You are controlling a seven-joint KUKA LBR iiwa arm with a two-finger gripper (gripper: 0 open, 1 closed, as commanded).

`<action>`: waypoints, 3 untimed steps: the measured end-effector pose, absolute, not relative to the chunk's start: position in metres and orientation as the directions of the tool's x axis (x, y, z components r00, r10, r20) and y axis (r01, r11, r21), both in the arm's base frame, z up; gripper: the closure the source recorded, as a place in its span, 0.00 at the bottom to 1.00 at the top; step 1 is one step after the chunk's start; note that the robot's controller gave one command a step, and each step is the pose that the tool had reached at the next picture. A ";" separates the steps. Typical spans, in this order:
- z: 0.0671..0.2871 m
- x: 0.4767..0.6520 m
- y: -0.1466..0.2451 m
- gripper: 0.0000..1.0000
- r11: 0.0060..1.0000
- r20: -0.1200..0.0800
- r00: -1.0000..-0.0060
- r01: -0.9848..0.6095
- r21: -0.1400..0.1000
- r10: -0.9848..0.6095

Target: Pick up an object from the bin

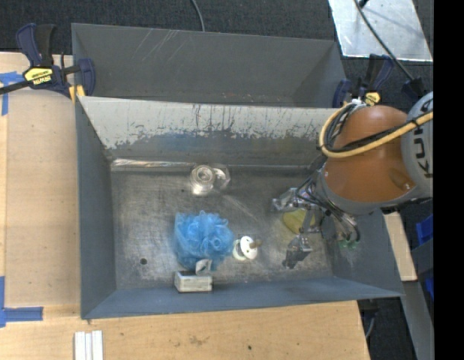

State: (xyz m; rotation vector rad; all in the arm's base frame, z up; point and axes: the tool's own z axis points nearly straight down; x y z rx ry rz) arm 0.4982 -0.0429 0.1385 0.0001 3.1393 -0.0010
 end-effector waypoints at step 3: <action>0.110 0.522 0.016 0.00 1.000 -0.001 -1.000 -0.030 -0.002 -0.030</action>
Offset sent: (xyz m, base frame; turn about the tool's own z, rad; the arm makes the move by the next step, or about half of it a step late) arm 0.0526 -0.1014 -0.0084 -0.4051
